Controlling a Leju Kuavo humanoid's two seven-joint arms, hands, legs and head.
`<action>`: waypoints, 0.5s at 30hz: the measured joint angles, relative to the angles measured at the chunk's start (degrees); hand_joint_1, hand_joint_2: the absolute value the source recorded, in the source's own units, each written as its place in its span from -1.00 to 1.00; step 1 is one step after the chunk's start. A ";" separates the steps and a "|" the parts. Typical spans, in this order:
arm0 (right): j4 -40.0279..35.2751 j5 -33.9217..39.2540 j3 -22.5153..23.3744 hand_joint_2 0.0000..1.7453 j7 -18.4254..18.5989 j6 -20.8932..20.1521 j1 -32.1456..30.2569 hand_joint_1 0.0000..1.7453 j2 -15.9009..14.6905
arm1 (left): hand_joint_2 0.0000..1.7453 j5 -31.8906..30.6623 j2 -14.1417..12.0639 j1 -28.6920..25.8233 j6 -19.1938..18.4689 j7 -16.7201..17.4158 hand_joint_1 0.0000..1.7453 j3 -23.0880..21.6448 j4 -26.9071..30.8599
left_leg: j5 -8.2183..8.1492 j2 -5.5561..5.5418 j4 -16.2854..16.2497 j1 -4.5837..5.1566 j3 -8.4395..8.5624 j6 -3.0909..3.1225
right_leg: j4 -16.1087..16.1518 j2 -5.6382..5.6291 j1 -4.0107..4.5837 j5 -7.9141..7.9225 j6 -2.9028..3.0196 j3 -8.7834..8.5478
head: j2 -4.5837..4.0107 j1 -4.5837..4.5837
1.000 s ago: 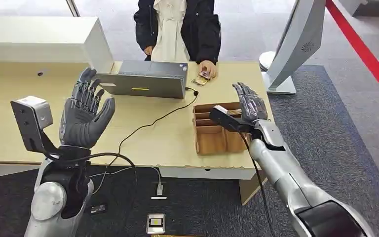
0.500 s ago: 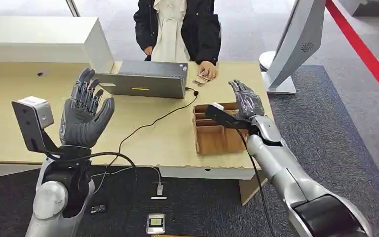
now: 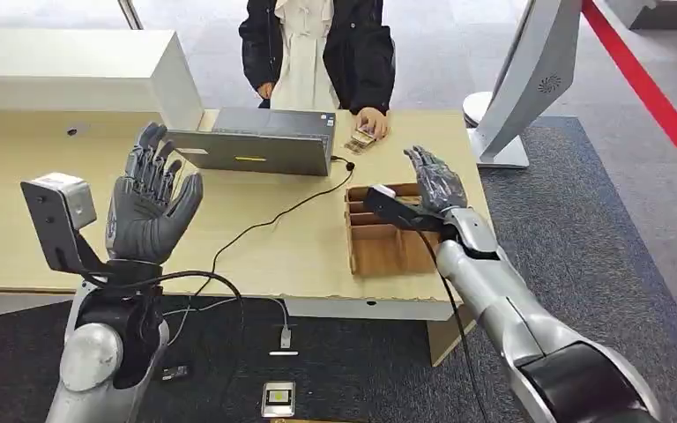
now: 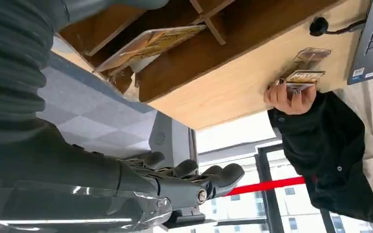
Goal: Pass the card to the sensor for recognition and then transmit it.
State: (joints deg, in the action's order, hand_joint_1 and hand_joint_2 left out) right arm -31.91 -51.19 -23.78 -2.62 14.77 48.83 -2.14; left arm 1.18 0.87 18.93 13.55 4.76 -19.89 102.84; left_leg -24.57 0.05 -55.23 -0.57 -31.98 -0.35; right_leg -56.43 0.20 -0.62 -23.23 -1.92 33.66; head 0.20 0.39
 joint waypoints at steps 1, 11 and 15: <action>0.15 -0.11 0.00 1.00 0.00 -0.13 0.01 -1.00 0.02 | 1.00 -0.02 0.00 -0.02 0.02 0.00 -1.00 0.00 0.00 | 0.00 0.00 0.00 0.00 0.00 0.00 | 0.00 0.00 0.00 0.00 0.00 0.00 | 0.00 0.00; 1.20 -0.52 -0.07 1.00 0.24 -0.81 0.23 -1.00 -0.24 | 1.00 -0.70 0.00 -0.73 0.42 0.68 -1.00 0.00 0.02 | 0.00 0.00 0.00 0.00 0.00 0.00 | 0.00 0.00 0.00 0.00 0.00 0.01 | 0.00 0.00; 1.40 -0.50 -0.07 1.00 0.26 -0.79 0.21 -1.00 -0.39 | 1.00 -0.83 0.00 -0.98 0.29 0.87 -1.00 0.00 0.04 | 0.00 0.00 0.00 0.00 0.00 0.00 | 0.00 0.00 0.00 0.00 0.00 0.01 | 0.00 0.00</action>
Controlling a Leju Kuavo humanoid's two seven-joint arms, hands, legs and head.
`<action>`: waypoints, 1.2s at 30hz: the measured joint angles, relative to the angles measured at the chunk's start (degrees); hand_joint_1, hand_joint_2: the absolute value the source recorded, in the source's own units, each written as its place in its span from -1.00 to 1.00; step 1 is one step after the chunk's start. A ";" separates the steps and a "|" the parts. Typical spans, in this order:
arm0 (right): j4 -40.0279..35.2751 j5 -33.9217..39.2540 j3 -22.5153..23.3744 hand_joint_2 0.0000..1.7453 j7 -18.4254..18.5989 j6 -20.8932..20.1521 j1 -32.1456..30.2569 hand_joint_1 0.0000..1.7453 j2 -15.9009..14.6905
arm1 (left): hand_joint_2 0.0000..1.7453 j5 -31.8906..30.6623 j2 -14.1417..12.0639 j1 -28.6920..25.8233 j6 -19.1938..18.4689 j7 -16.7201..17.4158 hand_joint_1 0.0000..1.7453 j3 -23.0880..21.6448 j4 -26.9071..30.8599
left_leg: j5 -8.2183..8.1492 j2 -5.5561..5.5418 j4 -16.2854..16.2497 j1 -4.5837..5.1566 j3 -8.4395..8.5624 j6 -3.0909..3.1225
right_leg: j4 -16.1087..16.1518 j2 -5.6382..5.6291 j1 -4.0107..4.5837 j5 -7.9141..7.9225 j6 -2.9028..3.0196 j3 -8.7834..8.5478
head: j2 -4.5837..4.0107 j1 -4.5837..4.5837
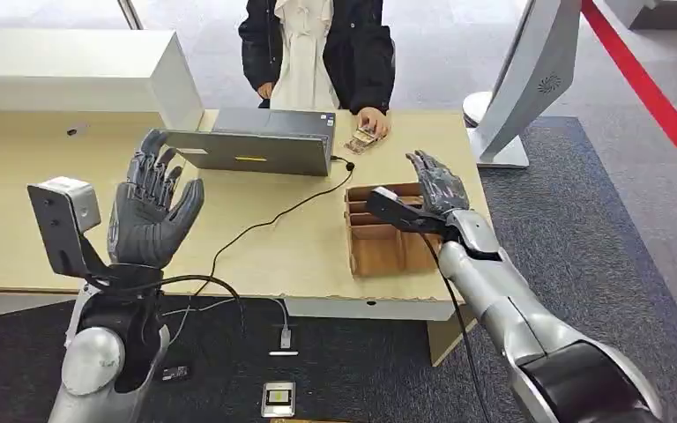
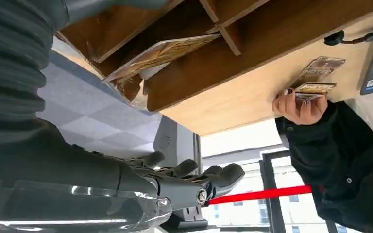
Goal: Pass the card to the sensor for recognition and then transmit it.
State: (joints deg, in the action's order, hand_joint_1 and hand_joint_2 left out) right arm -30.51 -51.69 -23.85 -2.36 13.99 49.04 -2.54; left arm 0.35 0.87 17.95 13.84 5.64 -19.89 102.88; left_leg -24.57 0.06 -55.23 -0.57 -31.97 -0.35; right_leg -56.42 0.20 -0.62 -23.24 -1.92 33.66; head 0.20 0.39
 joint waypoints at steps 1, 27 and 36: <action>0.02 0.00 0.00 1.00 0.00 0.02 0.00 -1.00 -0.04 | 1.00 0.00 0.00 0.00 -0.09 0.05 -1.00 0.00 0.00 | 0.00 0.00 0.00 0.00 0.00 0.00 | 0.00 0.00 0.00 0.00 0.00 0.00 | 0.00 0.00; 0.81 0.72 0.00 1.00 0.55 -0.29 -0.06 1.00 -1.31 | 1.00 0.00 -0.02 -0.74 -1.16 0.44 -1.00 0.00 0.02 | 0.00 0.00 0.00 0.00 0.00 0.00 | 0.00 0.00 0.00 0.00 0.00 0.00 | 0.00 0.00; 0.76 0.87 0.00 1.00 1.07 -1.14 -0.14 1.00 -1.57 | 1.00 2.47 -0.13 -0.92 -1.60 1.71 -1.00 0.02 0.61 | 0.00 0.00 0.00 0.00 0.00 0.00 | 0.00 0.00 0.00 0.00 0.00 0.00 | 0.00 0.00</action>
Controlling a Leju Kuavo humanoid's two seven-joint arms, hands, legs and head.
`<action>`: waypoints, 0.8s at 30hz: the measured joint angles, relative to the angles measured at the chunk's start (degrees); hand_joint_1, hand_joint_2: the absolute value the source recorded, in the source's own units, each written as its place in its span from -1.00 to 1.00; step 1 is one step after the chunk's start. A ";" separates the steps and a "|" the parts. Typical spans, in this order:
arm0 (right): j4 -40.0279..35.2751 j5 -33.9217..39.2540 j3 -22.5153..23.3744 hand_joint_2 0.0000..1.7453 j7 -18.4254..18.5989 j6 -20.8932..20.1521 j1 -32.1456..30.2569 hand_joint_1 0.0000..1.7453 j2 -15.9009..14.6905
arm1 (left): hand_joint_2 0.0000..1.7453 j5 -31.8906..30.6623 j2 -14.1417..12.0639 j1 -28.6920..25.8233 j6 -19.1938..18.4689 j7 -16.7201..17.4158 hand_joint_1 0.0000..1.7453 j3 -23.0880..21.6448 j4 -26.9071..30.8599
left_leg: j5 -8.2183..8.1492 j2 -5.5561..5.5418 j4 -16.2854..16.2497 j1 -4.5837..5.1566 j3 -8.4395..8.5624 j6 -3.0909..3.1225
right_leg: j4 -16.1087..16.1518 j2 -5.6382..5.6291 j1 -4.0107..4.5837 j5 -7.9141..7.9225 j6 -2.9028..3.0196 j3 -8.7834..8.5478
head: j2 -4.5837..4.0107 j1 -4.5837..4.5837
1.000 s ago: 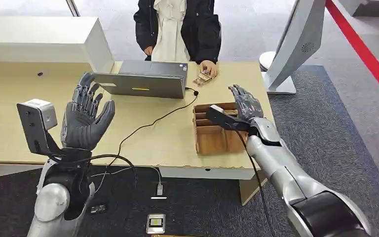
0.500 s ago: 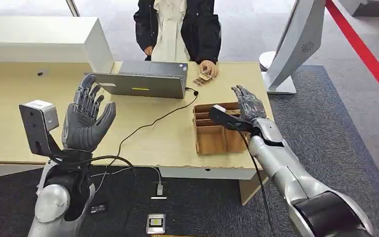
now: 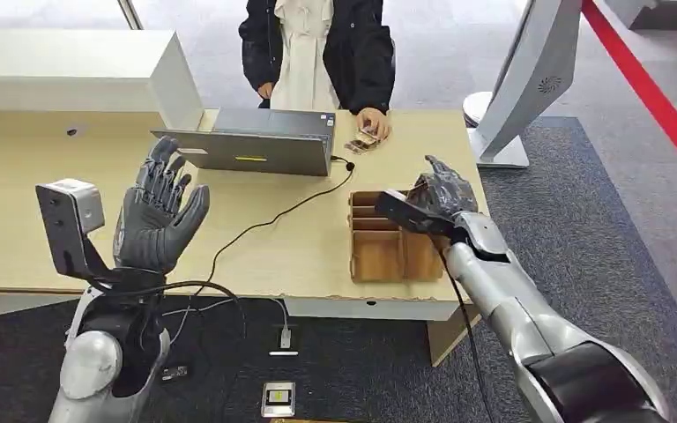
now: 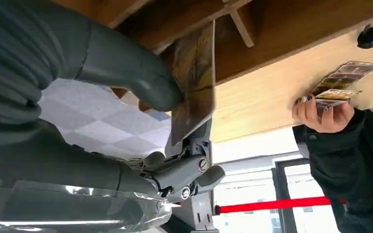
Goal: Pass the card to the sensor for recognition and then transmit it.
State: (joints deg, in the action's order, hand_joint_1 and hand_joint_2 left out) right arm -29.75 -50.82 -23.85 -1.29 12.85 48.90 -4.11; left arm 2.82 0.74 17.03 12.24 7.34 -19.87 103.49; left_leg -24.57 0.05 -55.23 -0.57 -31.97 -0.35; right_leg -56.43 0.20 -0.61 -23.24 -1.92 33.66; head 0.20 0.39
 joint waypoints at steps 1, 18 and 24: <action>0.00 0.00 0.00 1.00 0.00 0.02 0.00 1.00 -0.02 | 1.00 0.11 0.00 0.00 0.00 0.00 -1.00 0.00 0.02 | 0.00 0.00 0.00 0.00 0.00 0.00 | 0.00 0.00 0.00 0.00 0.00 0.00 | 0.00 0.00; -0.04 -0.70 -0.11 1.00 0.15 0.63 0.14 1.00 0.20 | 1.00 0.11 0.00 0.11 0.22 -0.66 -1.00 -0.02 0.04 | 0.00 0.00 0.00 0.00 0.00 0.00 | 0.00 0.00 0.00 0.00 0.00 0.00 | 0.00 0.00; -0.37 0.31 -0.09 1.00 -1.55 3.43 2.02 1.00 0.26 | 1.00 0.11 0.11 0.09 0.09 -1.73 -1.00 -0.02 -0.15 | 0.00 0.02 -0.01 0.01 0.01 0.00 | 0.00 0.00 -0.01 0.00 0.00 0.00 | 0.00 0.00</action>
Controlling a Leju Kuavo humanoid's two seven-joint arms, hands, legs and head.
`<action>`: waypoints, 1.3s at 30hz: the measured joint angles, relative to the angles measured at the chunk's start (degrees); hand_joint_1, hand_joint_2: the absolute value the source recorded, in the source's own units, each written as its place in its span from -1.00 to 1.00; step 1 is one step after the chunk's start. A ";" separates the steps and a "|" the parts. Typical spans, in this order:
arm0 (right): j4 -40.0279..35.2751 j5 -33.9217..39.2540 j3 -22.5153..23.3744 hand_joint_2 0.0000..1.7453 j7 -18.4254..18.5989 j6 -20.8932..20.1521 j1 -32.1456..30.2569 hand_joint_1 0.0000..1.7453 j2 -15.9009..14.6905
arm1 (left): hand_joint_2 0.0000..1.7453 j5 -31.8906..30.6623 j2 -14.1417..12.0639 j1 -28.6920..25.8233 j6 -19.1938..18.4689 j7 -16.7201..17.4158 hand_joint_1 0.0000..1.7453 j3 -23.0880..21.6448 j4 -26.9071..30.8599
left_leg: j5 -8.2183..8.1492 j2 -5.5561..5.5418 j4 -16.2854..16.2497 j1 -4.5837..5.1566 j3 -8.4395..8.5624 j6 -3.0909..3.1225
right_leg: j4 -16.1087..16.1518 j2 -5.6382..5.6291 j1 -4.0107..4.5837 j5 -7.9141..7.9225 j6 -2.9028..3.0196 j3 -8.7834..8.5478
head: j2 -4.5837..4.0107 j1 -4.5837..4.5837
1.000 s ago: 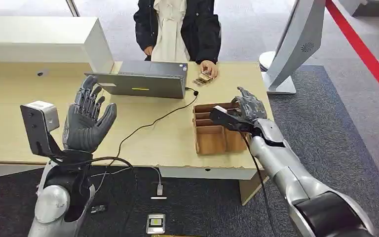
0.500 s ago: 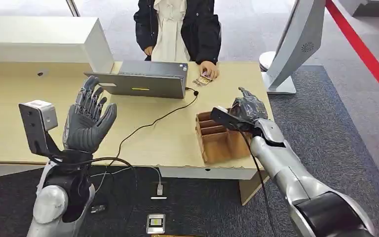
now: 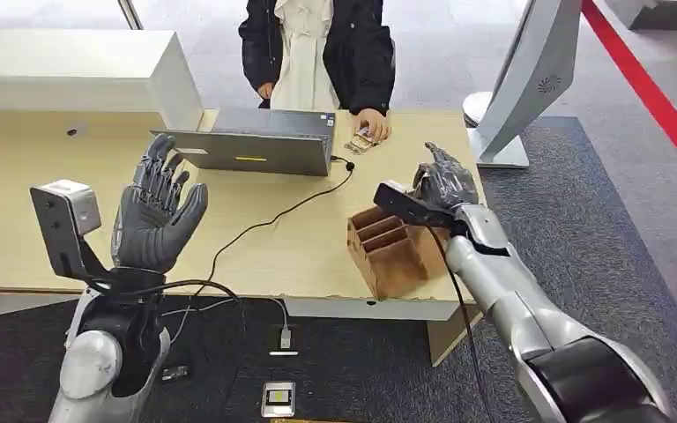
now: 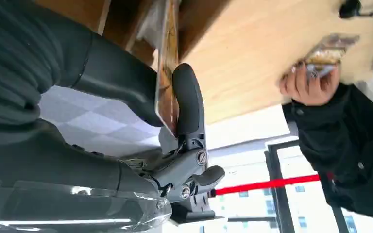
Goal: Pass the card to the sensor for recognition and then transmit it.
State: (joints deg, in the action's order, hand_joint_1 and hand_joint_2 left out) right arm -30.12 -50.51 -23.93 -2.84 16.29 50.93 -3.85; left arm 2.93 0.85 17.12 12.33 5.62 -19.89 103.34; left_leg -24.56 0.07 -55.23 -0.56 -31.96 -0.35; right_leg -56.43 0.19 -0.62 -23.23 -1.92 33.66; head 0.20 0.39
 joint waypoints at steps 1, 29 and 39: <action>-0.15 0.04 0.04 1.00 -0.31 0.31 0.63 1.00 -0.04 | 1.00 0.02 0.00 0.00 -0.09 -0.24 -1.00 -0.02 -0.07 | 0.00 0.01 0.00 0.00 0.00 0.00 | 0.00 -0.01 0.00 0.00 0.00 0.01 | 0.00 -0.02; 2.30 -5.97 -0.15 1.00 -0.37 -1.67 18.33 1.00 0.61 | 1.00 0.90 1.46 1.85 -2.91 -4.66 -1.00 -0.72 -4.44 | 0.00 0.02 -0.01 0.00 -0.03 0.00 | -0.04 -0.01 0.00 0.01 0.00 0.06 | 0.00 -0.02; 5.42 -9.88 -0.55 1.00 4.40 -6.04 25.19 1.00 2.40 | 1.00 1.51 1.92 2.45 -5.29 -5.66 -1.00 -0.72 -6.45 | 0.00 0.01 -0.01 0.00 -0.03 0.00 | -0.03 -0.01 0.00 0.00 0.00 0.06 | 0.00 0.00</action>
State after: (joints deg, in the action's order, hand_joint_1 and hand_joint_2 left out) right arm -24.70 -60.39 -24.48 1.55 10.25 76.11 -1.44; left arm 4.44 2.78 19.57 7.04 -0.04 -20.61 96.89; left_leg -24.56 0.08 -55.24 -0.56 -32.00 -0.35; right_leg -56.46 0.18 -0.62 -23.23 -1.92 33.73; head 0.20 0.39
